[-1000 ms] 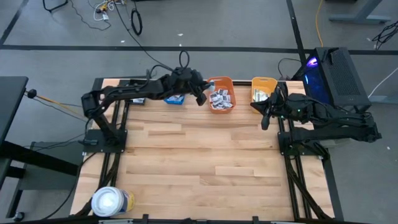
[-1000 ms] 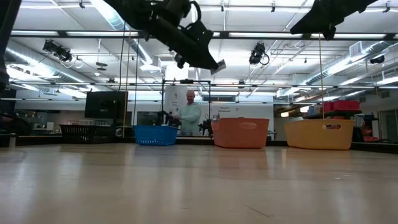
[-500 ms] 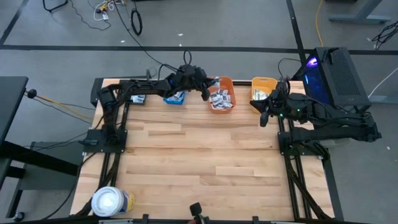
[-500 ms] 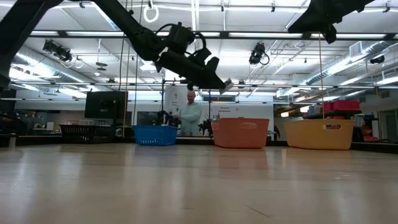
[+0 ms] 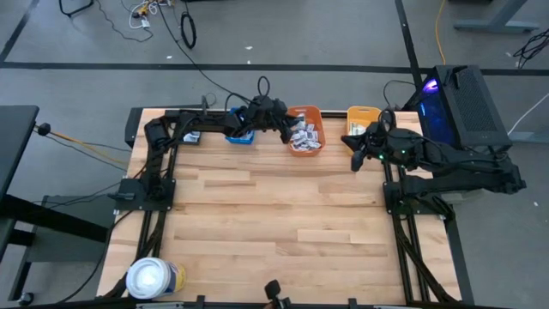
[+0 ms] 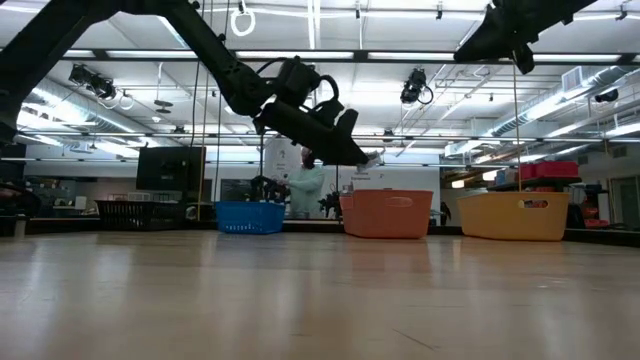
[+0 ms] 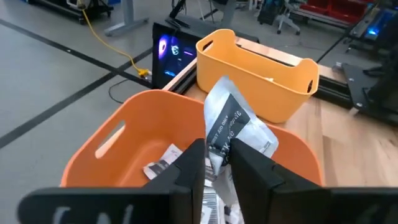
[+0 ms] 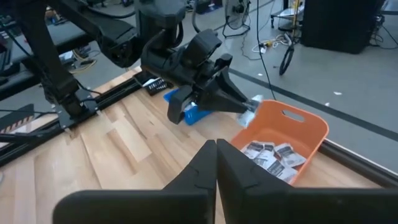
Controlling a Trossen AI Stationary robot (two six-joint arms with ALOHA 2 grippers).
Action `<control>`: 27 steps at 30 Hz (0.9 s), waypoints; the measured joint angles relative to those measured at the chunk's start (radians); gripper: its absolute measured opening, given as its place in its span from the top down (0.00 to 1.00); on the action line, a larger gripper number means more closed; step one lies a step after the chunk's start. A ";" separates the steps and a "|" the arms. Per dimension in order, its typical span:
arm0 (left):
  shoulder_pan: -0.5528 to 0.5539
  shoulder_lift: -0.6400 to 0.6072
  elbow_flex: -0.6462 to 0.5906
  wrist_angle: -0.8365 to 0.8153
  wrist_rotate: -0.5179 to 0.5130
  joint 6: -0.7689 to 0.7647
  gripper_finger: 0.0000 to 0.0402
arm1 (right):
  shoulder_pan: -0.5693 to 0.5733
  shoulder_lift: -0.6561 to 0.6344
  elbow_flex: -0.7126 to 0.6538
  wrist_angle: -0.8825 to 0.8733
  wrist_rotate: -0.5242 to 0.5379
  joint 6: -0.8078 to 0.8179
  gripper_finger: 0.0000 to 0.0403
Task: Pick & Place First Aid Supplies
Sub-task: Put the towelette pack into the orange bin, then return to home position
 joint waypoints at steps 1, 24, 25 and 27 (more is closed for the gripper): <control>-0.002 0.000 0.000 0.000 0.000 -0.001 0.79 | 0.000 0.004 0.000 0.007 0.000 0.000 0.97; -0.014 -0.100 0.001 -0.102 0.209 -0.236 0.32 | 0.000 0.045 0.000 0.019 -0.011 -0.043 0.97; -0.017 -0.112 0.001 -0.107 0.224 -0.238 0.34 | 0.000 0.048 0.000 0.019 -0.011 -0.050 0.97; -0.021 -0.148 0.001 -0.152 0.242 -0.237 0.39 | 0.000 0.054 0.000 0.019 -0.011 -0.057 0.97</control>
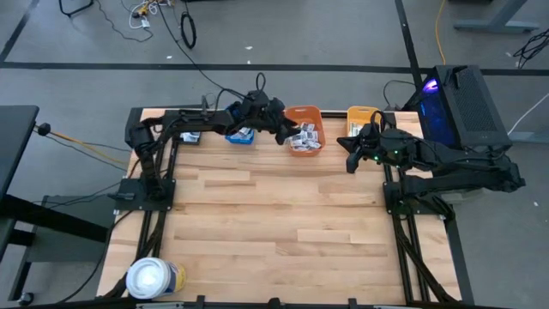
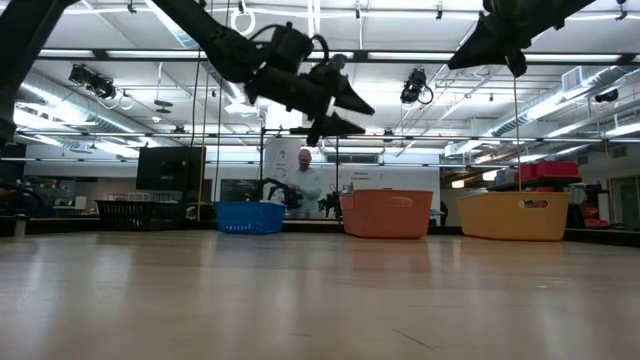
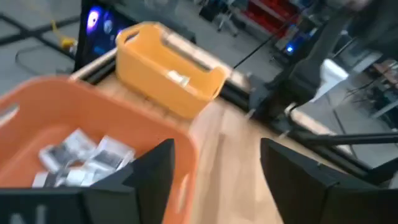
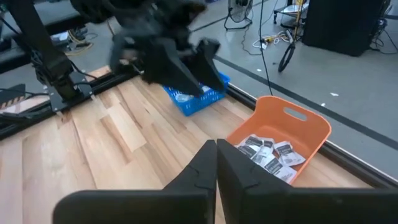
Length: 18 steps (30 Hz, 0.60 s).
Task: Pick & Place First Aid Supplies
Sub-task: Return to home position
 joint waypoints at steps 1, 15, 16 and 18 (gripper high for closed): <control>-0.003 -0.015 0.000 -0.004 0.002 0.001 0.42 | 0.000 0.005 0.000 -0.001 0.000 0.000 0.97; -0.130 -0.244 0.000 -0.323 -0.057 0.134 0.86 | 0.000 0.074 0.000 0.004 -0.001 0.004 0.97; -0.144 -0.257 0.000 -0.335 -0.062 0.134 0.89 | 0.000 0.076 0.000 0.004 -0.003 0.004 0.97; -0.178 -0.281 -0.005 -0.332 -0.095 0.148 0.95 | 0.000 0.082 0.000 0.005 -0.021 0.004 0.97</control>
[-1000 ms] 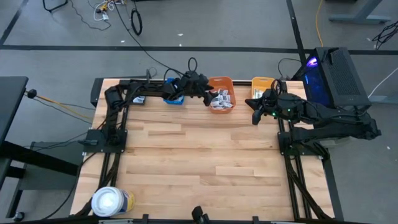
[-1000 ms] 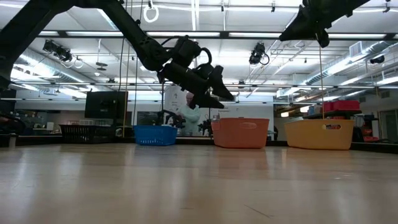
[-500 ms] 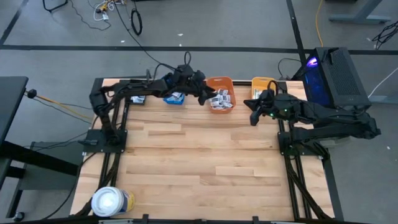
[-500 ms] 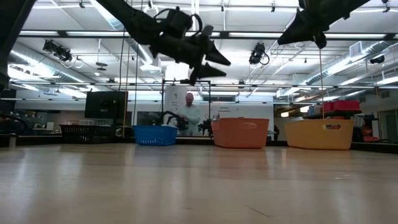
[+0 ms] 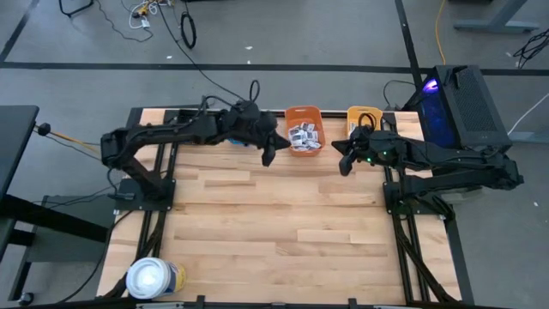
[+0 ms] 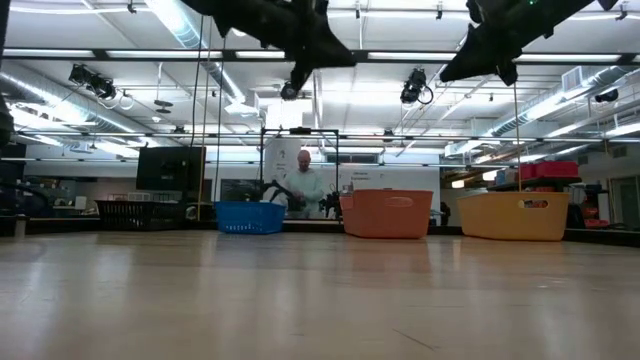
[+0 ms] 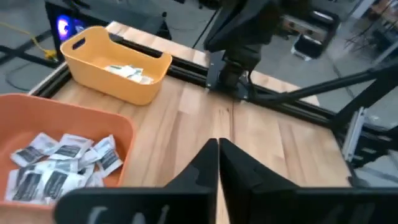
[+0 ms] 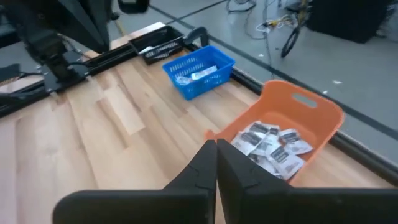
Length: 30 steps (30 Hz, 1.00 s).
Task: Pick & Place First Aid Supplies
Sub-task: Return to home position
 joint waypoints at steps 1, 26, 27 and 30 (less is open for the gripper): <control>-0.017 -0.013 -0.008 -0.002 -0.028 0.010 0.98 | 0.000 0.001 0.000 0.001 -0.014 0.001 0.97; -0.257 -0.619 -0.738 0.561 -0.250 -0.060 1.00 | 0.000 0.002 0.000 0.018 -0.090 -0.056 0.97; -0.265 -0.642 -0.766 0.576 -0.252 -0.061 1.00 | 0.000 0.002 0.000 0.018 -0.095 -0.057 0.97; -0.284 -0.709 -0.848 0.605 -0.254 -0.060 1.00 | 0.000 0.002 0.000 0.017 -0.123 -0.058 0.97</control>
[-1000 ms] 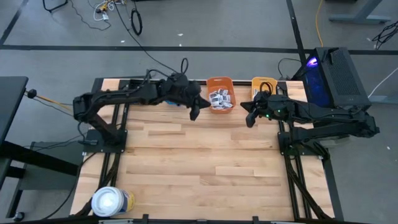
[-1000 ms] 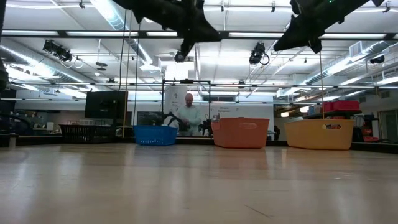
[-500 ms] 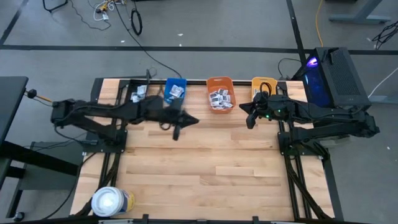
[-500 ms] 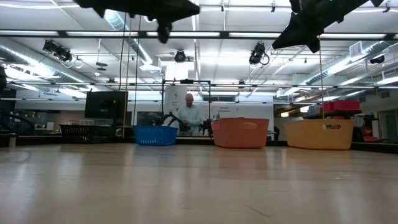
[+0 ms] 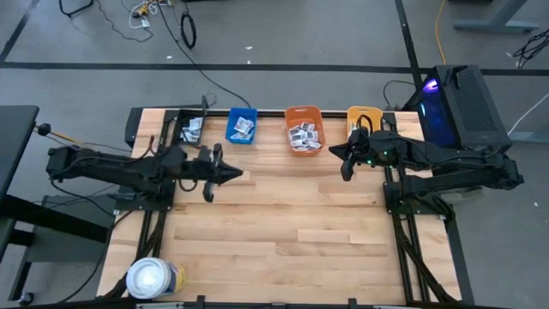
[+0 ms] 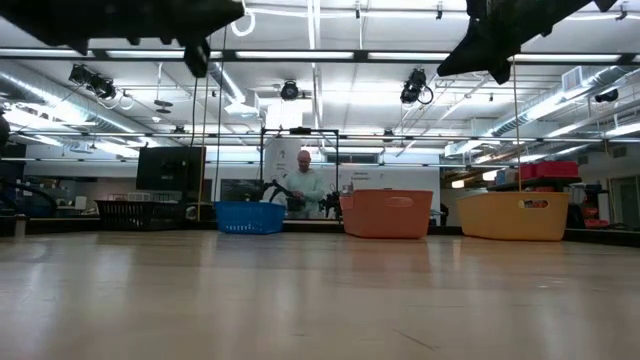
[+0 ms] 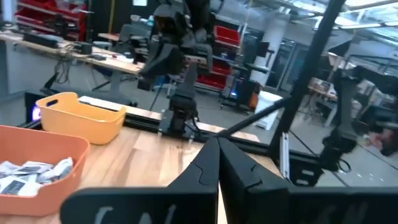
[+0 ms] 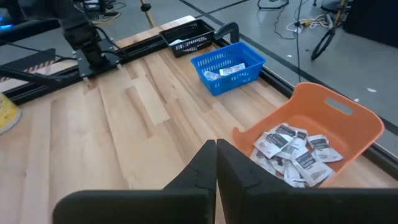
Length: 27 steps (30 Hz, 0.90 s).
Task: Pick & Place First Aid Supplies
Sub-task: Return to home position
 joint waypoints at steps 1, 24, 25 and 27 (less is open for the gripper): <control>-0.004 -0.021 -0.024 0.007 0.000 0.005 1.00 | 0.000 0.000 0.000 0.000 -0.008 0.000 0.97; -0.022 -0.219 -0.367 0.383 0.066 0.091 1.00 | 0.000 0.000 0.000 0.048 -0.040 0.007 0.97; -0.022 -0.219 -0.367 0.380 0.065 0.098 1.00 | 0.000 0.000 0.000 0.048 -0.040 0.006 0.97; -0.022 -0.218 -0.367 0.368 0.055 0.113 1.00 | 0.000 0.000 0.000 0.048 -0.040 0.006 0.97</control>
